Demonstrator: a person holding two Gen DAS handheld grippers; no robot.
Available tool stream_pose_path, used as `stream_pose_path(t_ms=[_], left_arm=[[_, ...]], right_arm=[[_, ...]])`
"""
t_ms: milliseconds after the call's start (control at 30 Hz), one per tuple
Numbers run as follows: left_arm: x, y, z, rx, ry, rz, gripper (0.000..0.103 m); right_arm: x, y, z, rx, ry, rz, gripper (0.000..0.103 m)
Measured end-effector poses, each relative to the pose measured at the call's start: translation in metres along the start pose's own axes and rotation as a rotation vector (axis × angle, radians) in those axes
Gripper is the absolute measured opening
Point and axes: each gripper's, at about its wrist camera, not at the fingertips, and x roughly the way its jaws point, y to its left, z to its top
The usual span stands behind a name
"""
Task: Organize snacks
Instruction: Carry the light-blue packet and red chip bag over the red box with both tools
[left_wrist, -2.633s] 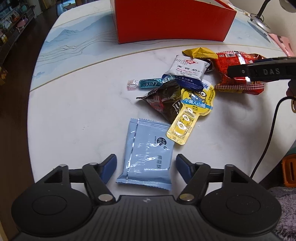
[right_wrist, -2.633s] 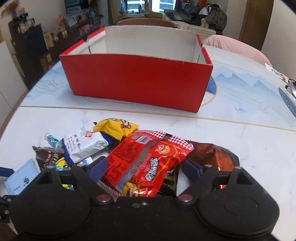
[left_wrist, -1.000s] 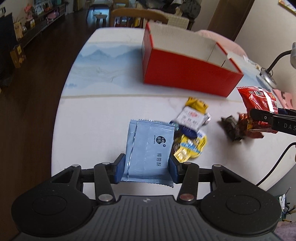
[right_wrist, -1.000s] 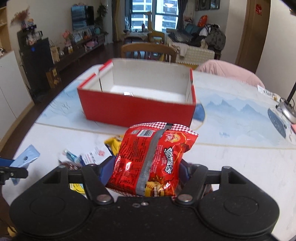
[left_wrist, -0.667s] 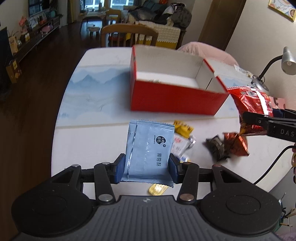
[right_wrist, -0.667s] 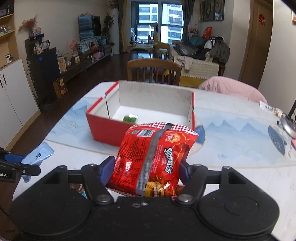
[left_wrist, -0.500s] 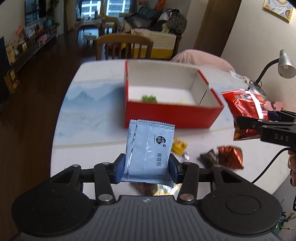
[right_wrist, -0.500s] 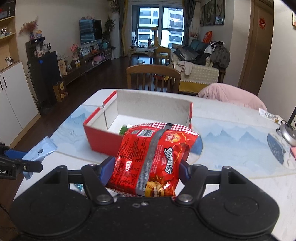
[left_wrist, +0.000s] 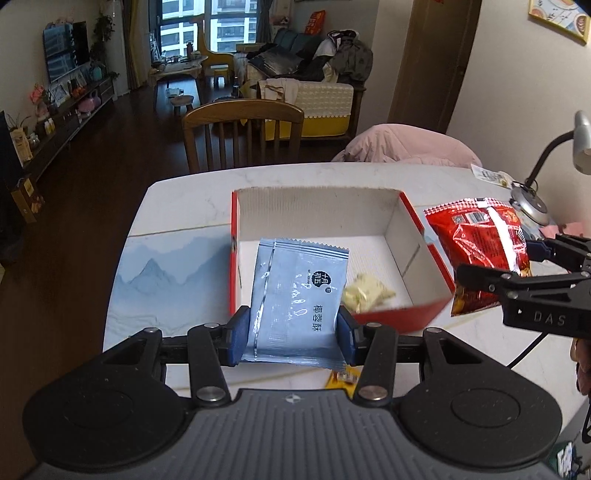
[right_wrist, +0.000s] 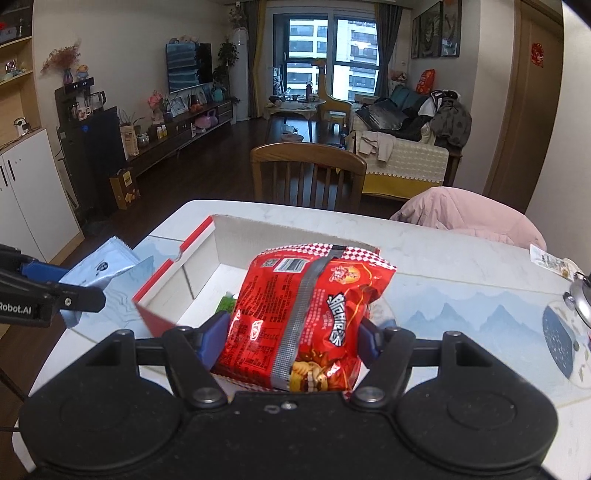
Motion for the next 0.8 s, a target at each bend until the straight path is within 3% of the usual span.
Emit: stream_pose_path(t_ms=[433, 800], left_arm=[[0.072, -0.009, 0.052, 0.001, 0.099, 0.071, 0.048], [0.142, -0.015, 0.067, -0.001, 0.247, 0.123, 0.048]], right_arm=[[0.071, -0.019, 0.025, -0.018, 0.101, 0.046, 0.069], [0.132, -0.024, 0.030, -0.094, 0.215, 0.071, 0.069]])
